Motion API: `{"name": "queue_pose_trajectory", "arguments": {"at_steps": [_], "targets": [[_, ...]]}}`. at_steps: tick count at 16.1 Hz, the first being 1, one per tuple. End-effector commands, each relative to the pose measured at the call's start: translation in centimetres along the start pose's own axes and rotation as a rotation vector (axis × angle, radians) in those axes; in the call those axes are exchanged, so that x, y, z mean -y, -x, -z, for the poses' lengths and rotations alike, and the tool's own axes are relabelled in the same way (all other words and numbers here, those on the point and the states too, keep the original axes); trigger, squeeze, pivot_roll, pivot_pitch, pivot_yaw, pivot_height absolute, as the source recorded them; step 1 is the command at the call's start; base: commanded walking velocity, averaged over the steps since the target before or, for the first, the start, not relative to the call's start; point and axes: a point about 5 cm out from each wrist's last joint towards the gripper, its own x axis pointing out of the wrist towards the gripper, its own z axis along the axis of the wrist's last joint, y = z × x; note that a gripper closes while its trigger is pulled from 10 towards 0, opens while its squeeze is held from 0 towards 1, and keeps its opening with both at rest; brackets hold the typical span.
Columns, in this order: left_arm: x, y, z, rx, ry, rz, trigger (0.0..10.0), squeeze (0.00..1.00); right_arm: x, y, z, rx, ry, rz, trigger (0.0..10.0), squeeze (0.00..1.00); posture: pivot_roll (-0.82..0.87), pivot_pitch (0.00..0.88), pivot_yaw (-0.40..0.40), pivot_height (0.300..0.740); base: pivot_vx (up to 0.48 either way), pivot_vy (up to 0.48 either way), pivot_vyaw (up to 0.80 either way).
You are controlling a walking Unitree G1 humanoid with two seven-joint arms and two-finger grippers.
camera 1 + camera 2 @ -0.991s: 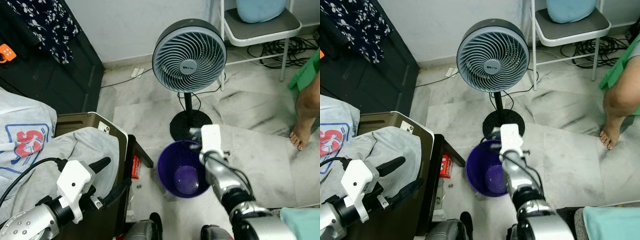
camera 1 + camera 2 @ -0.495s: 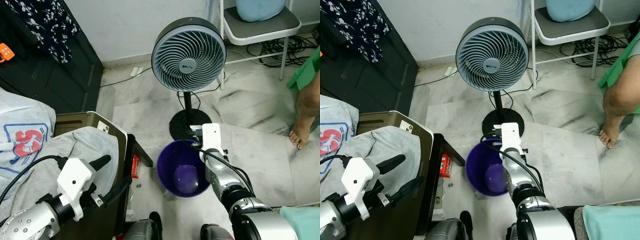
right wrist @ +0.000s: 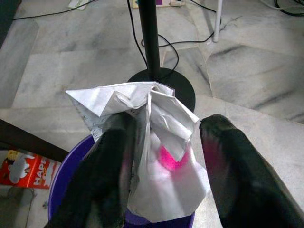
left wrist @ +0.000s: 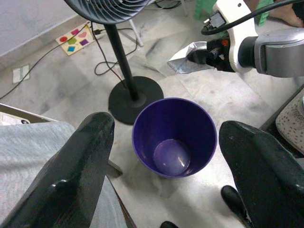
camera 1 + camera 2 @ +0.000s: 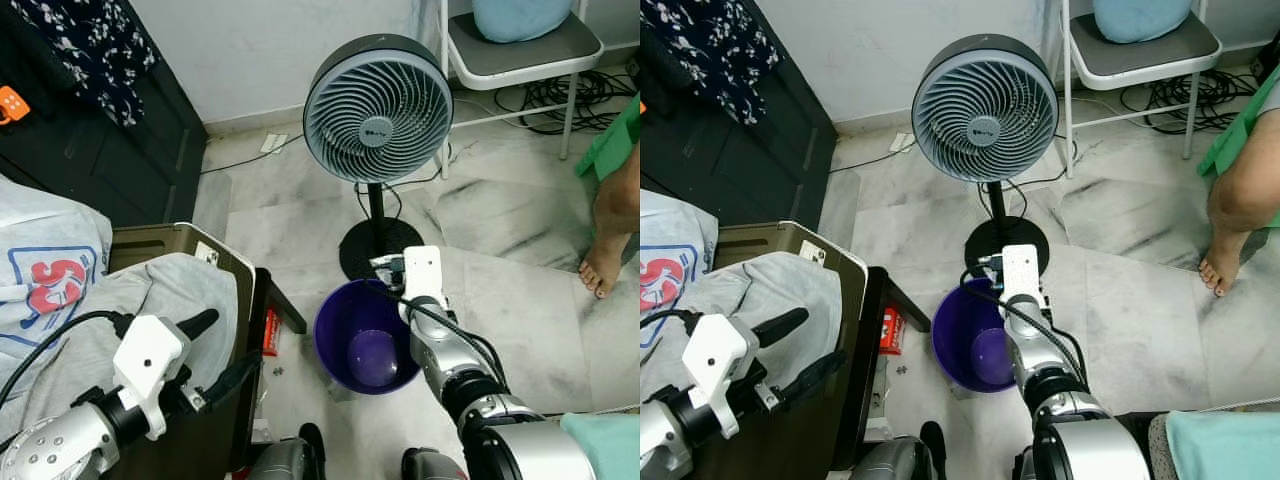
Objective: Clean up the room
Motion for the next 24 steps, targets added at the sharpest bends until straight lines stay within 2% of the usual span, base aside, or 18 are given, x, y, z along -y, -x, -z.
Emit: {"name": "queue_pose_trajectory", "arguments": {"at_steps": [1,7,10,11,14,17,21,24], "targets": [[-0.2,0.3,0.4,-0.024,-0.007,-0.019,10.0,0.0,-0.7,0.1,0.3,-0.016,-0.017,-0.011,10.0,1.0,0.11,0.265,0.225,0.74,0.0,0.0,0.0],[-0.3,0.0,0.3,-0.018,-0.01,-0.018,10.0,0.0,-0.6,0.1,0.4,-0.015,-0.021,-0.012,10.0,1.0,0.1,0.261,0.226,0.74,0.0,0.0,0.0],[-0.2,-0.1,0.3,-0.015,-0.012,-0.019,10.0,0.0,0.0,0.2,1.2,-0.072,0.039,0.018,10.0,1.0,0.1,0.259,0.223,0.74,0.0,0.0,0.0],[-0.1,-0.1,0.2,-0.014,-0.013,-0.02,10.0,0.0,0.4,0.2,1.7,-0.102,0.084,0.035,10.0,1.0,0.1,0.259,0.223,0.74,0.0,0.0,0.0],[-0.1,-0.1,0.1,-0.012,-0.016,-0.023,10.0,0.0,1.0,0.1,1.5,-0.069,0.155,0.062,10.0,1.0,0.1,0.259,0.223,0.74,0.0,0.0,0.0],[-0.1,-0.2,0.1,-0.011,-0.017,-0.026,10.0,0.0,1.4,0.0,1.1,-0.048,0.176,0.087,10.0,1.0,0.1,0.256,0.223,0.74,0.0,0.0,0.0],[-0.3,-0.4,0.2,-0.01,-0.017,-0.031,10.0,0.0,0.9,-0.1,0.0,0.014,0.124,0.072,10.0,1.0,0.09,0.251,0.223,0.74,0.0,0.0,0.0],[-0.1,-1.6,0.3,0.031,-0.01,-0.04,10.0,0.0,0.2,-0.1,-1.7,0.108,0.021,0.011,10.0,1.0,0.05,0.216,0.2,0.74,0.0,0.0,0.0]]}}
